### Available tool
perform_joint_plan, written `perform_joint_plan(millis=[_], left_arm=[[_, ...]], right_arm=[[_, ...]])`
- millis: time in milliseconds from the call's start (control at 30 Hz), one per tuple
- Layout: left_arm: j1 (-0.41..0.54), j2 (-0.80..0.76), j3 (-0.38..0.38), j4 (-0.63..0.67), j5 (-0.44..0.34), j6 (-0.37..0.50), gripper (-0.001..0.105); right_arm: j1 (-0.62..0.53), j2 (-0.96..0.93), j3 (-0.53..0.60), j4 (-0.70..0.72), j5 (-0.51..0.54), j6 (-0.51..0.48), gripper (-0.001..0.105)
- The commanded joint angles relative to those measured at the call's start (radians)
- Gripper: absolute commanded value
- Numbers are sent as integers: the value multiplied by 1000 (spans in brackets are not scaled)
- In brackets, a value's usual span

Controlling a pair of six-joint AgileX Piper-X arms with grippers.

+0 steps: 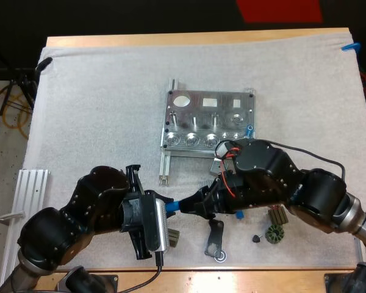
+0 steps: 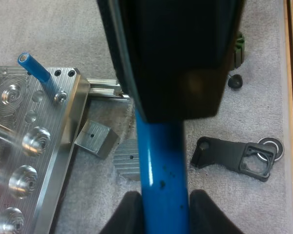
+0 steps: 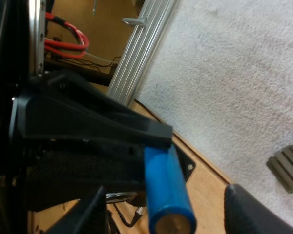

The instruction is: Load cells from right to left

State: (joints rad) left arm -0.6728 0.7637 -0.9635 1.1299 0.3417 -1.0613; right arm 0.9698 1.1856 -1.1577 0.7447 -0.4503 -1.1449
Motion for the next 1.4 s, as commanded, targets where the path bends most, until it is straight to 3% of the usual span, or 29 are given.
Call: perform_joint_plan(millis=[0, 400, 633, 733, 1133, 1267, 1367], left_arm=[[1, -4, 1, 3, 14, -11, 0], [1, -4, 1, 3, 14, -11, 0], [1, -4, 1, 3, 14, -11, 0], [1, -4, 1, 3, 14, -11, 0], [1, -4, 1, 3, 14, -11, 1], [1, -4, 1, 3, 14, -11, 12], [1, -4, 1, 3, 14, -11, 33]], right_arm=[[2, 6, -2, -9, -2, 5, 52], [2, 20, -2, -9, -15, 13, 52], [2, 20, -2, -11, -17, 15, 21], [2, 20, -2, -23, -24, 15, 14], [2, 20, -2, -38, -24, -9, 14], [2, 20, -2, -32, -24, -39, 14], [2, 20, -2, -24, -24, -48, 14]])
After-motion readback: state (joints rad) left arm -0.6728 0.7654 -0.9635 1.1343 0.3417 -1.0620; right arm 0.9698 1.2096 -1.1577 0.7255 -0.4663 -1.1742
